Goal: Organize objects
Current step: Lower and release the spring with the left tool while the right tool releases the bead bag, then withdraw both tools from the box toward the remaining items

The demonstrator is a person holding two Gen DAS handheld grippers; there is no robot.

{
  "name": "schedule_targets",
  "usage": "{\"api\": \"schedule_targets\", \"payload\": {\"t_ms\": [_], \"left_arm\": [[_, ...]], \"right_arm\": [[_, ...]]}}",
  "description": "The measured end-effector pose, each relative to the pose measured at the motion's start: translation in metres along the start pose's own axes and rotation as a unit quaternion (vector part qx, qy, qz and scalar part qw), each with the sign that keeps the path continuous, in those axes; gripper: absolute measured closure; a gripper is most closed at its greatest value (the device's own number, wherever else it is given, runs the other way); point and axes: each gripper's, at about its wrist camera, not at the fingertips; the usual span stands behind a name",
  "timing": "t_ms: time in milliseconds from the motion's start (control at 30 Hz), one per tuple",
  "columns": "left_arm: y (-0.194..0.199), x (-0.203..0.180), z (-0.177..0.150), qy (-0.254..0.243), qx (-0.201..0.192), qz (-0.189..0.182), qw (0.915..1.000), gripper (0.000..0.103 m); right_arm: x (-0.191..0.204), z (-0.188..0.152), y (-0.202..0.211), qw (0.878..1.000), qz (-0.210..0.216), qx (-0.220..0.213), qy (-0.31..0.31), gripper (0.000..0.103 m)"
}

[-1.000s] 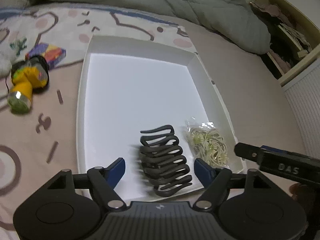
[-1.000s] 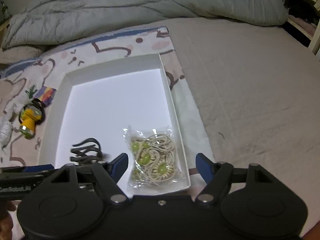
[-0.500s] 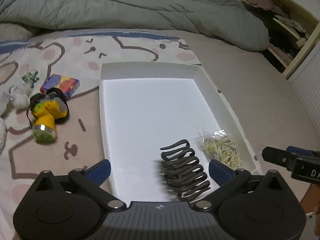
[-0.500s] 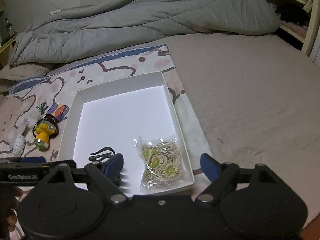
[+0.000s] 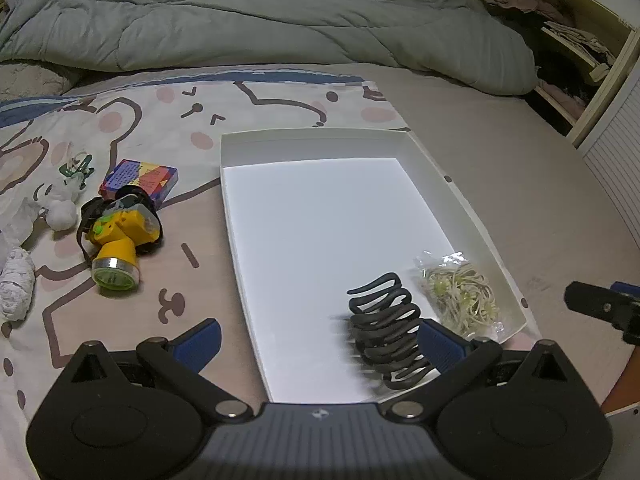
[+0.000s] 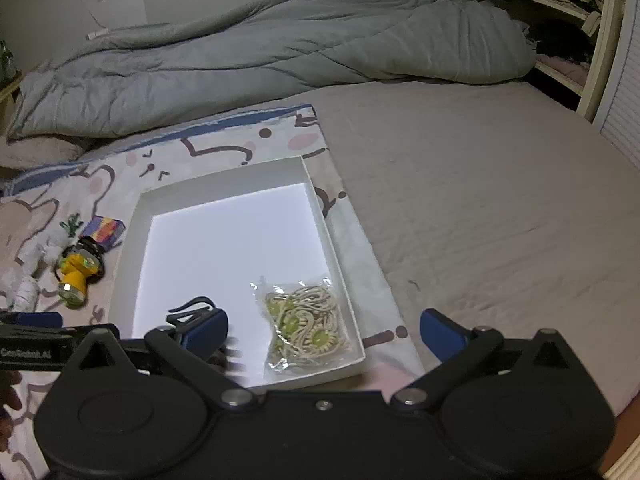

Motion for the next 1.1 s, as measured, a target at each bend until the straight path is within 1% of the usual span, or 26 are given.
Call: {"api": "schedule_targets", "payload": {"t_ms": [300,567,667,833,967,1100], "left_arm": [[0.007,0.008,0.006,-0.003,-0.004,0.0,1.0,0.0],[0.02,0.025,0.016,-0.005,-0.014,0.01,0.9998,0.0],[0.028,0.037,0.023,-0.008,-0.024,0.015,0.9996,0.0],[0.043,0.067,0.035,0.008,-0.042,0.033,0.9985,0.0],[0.053,0.091,0.042,0.011,-0.053,0.053,0.9971,0.0],[0.059,0.115,0.045,0.014,-0.061,0.07,0.9956,0.0]], "right_arm": [[-0.001,0.0,0.006,1.0,-0.016,0.0,-0.007,0.0],[0.016,0.005,0.011,1.0,-0.007,-0.015,0.002,0.0],[0.026,0.009,0.011,1.0,0.004,-0.027,0.002,0.0],[0.046,0.018,0.005,0.999,0.022,-0.033,0.003,0.0],[0.07,0.023,0.0,0.999,0.029,-0.04,0.014,0.0],[0.097,0.029,-0.006,0.998,0.046,-0.042,0.021,0.0]]}}
Point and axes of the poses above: each gripper's, at about its wrist camera, not at the fingertips, and y roughly against the way its jaws point, x to its left, z to its top, and after that the axes turned 3 degrees about -y, right-handed
